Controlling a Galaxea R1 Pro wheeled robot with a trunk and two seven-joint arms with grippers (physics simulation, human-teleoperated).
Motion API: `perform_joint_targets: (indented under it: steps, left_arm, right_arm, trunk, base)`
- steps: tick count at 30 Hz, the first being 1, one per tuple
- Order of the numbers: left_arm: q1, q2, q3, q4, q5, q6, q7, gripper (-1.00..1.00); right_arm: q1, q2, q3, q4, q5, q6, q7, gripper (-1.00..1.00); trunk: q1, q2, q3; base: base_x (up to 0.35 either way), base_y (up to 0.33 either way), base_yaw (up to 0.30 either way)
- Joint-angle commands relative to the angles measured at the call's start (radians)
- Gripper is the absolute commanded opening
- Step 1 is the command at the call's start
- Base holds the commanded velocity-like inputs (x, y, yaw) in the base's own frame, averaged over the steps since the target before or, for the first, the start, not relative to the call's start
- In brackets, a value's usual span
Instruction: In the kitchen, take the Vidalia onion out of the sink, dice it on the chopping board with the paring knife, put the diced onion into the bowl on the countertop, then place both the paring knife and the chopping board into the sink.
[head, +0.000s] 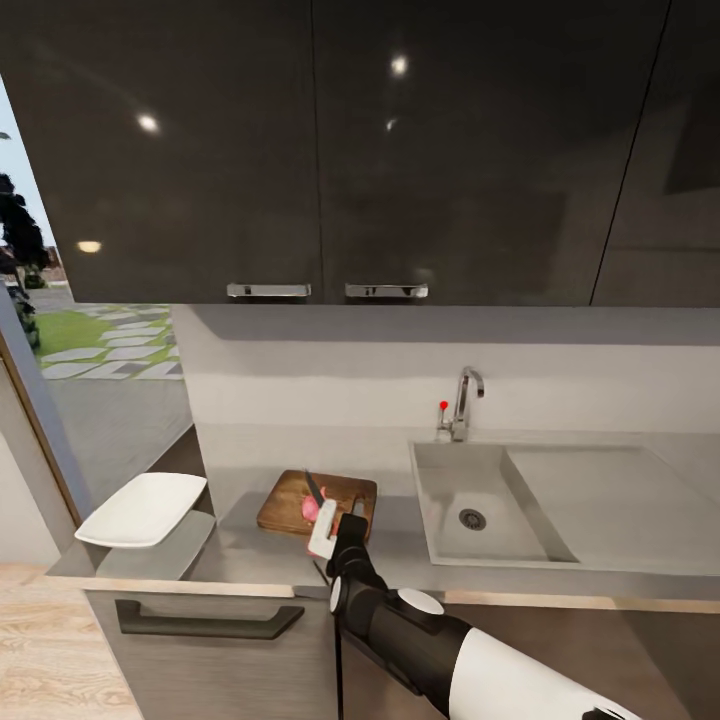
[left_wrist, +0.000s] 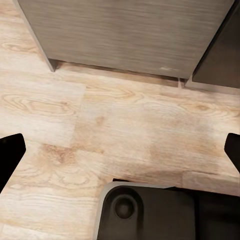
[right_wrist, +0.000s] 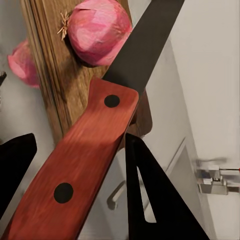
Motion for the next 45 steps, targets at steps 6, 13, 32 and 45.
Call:
perform_joint_targets:
  steps: [6, 13, 32, 45]
  left_arm:
    - [0.001, -0.002, 0.008, -0.002, -0.007, -0.001, -0.006, 1.0]
    - [0.001, -0.002, 0.008, -0.002, -0.007, -0.001, -0.006, 1.0]
    - [0.001, -0.002, 0.008, -0.002, -0.007, -0.001, -0.007, 1.0]
    - [0.0, -0.002, 0.008, -0.002, -0.007, -0.001, -0.007, 1.0]
  right_arm:
    - [-0.001, 0.0, 0.005, 0.012, 0.0, 0.006, -0.004, -1.0]
    - [-0.001, 0.0, 0.005, 0.013, 0.0, 0.006, 0.032, -1.0]
    - [-0.001, -0.001, 0.005, 0.045, 0.0, -0.041, 0.089, -1.0]
    - [-0.001, 0.0, 0.005, 0.055, 0.0, -0.046, 0.09, -1.0]
  trunk:
    - [0.0, -0.001, 0.0]
    - [0.0, -0.001, 0.0]
    - [0.0, -0.001, 0.0]
    - [0.0, -0.001, 0.0]
  base:
    - [0.0, 0.0, 0.0]
    - [0.0, 0.0, 0.0]
    - [0.02, -0.03, 0.0]
    - [0.048, 0.019, 0.0]
